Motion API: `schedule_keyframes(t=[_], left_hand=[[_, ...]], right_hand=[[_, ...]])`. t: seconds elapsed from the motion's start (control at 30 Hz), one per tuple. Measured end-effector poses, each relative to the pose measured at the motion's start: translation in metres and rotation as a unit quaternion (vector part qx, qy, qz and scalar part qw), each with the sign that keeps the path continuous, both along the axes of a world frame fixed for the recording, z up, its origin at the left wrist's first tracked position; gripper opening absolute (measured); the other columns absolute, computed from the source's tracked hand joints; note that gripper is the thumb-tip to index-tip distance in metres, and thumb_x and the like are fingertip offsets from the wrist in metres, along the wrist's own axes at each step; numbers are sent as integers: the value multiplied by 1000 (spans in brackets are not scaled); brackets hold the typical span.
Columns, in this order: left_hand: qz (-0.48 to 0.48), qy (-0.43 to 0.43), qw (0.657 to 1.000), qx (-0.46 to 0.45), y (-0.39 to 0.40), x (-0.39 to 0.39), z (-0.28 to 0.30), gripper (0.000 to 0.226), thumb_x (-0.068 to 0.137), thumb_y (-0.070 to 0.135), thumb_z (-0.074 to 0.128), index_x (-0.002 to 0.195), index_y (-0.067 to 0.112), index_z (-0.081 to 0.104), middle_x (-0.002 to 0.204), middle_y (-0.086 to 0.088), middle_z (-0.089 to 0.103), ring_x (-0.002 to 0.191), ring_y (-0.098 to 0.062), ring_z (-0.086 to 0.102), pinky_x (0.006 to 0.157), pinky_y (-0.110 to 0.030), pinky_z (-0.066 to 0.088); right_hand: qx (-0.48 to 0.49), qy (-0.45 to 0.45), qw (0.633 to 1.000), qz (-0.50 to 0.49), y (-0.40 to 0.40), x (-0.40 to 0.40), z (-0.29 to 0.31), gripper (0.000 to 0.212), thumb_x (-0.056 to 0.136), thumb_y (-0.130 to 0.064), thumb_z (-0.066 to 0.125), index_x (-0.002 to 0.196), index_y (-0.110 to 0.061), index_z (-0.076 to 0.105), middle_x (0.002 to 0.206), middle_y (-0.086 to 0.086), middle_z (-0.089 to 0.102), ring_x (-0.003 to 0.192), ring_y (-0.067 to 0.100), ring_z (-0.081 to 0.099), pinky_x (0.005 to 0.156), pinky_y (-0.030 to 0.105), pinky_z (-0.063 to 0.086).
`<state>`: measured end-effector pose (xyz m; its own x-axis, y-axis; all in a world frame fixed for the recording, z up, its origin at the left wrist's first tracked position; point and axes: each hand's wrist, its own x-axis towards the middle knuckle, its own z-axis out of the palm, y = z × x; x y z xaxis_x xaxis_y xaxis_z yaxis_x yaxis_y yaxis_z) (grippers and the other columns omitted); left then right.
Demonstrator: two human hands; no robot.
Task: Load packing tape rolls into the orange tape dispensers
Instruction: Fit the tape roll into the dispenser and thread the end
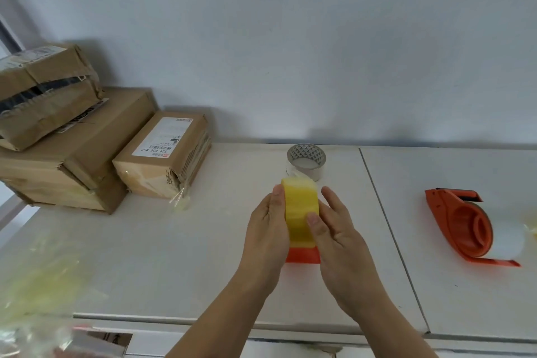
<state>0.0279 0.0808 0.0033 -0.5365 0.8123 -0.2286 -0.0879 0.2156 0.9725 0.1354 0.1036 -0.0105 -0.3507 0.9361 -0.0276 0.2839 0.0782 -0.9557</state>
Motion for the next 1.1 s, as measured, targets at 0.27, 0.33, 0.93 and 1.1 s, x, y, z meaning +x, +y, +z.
schedule_keyframes(t=[0.27, 0.33, 0.93, 1.1], left_hand=[[-58, -86, 994, 30, -6, -1, -2, 76, 66, 80, 26, 119, 34, 55, 109, 3, 66, 97, -13, 66, 80, -30, 53], [-79, -38, 996, 35, -7, 0, -4, 80, 64, 89, 27, 113, 34, 57, 109, 1, 67, 98, -15, 67, 84, -35, 55], [-89, 94, 991, -40, -11, 6, -17, 67, 59, 83, 33, 101, 33, 48, 93, 9, 61, 81, -7, 60, 64, -16, 45], [-84, 91, 991, -55, -15, 6, -17, 59, 68, 74, 35, 104, 31, 53, 94, 11, 64, 83, -8, 62, 63, -14, 45]], right_hand=[[10, -115, 991, 63, -4, -2, -2, 69, 87, -60, 22, 153, -42, 17, 163, -20, 3, 146, 8, 21, 111, 21, 23], [-6, -88, 995, 48, 1, 3, 1, 62, 88, -61, 34, 148, -47, 24, 161, -16, 20, 141, 8, 34, 115, 32, 32], [46, 94, 993, -55, 61, -4, 20, 16, 95, -21, 61, 81, -17, 68, 79, -2, 76, 77, 14, 72, 76, 25, 58], [-108, 223, 969, 1, 69, -4, 16, 33, 89, -36, 59, 94, -4, 70, 92, 11, 77, 92, 29, 72, 93, 45, 55]])
